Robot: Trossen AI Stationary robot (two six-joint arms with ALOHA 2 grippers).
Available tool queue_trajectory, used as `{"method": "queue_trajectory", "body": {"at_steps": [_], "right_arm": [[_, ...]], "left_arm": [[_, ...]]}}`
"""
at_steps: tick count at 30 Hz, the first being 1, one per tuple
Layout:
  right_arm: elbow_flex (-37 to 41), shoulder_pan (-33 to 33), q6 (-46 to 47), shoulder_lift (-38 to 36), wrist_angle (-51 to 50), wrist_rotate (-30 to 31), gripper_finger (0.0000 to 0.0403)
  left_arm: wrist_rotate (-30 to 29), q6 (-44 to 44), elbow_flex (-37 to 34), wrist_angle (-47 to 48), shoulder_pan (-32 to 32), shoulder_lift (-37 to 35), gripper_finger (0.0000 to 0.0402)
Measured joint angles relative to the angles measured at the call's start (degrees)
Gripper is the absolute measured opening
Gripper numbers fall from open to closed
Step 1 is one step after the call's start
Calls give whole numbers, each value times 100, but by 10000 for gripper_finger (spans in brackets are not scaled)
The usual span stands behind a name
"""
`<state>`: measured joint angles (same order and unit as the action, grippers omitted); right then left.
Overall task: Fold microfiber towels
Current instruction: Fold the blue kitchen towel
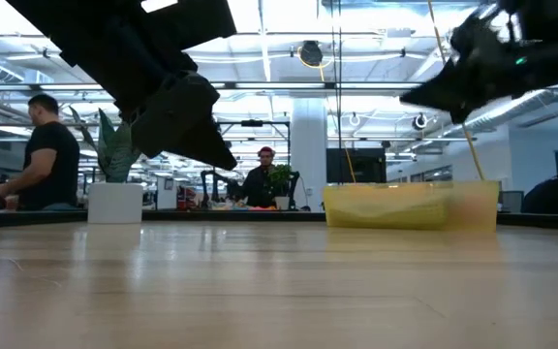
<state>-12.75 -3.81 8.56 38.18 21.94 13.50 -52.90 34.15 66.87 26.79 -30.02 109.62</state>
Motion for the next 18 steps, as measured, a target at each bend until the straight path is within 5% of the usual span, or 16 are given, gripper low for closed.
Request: {"method": "queue_trajectory", "body": {"at_steps": [9,13,18], "right_arm": [[927,2481,-364,951,2902,1161,0],[953,2987,-277,1472,3025,1771,0],[901,3254,-175,2193,3139,1973,0]], "left_arm": [[568,-1070,322,152,-434,-121,136],[1229,-964,838,1235,-746,-234,136],[2344,544,1716,3689,-1000,-234,136]]}}
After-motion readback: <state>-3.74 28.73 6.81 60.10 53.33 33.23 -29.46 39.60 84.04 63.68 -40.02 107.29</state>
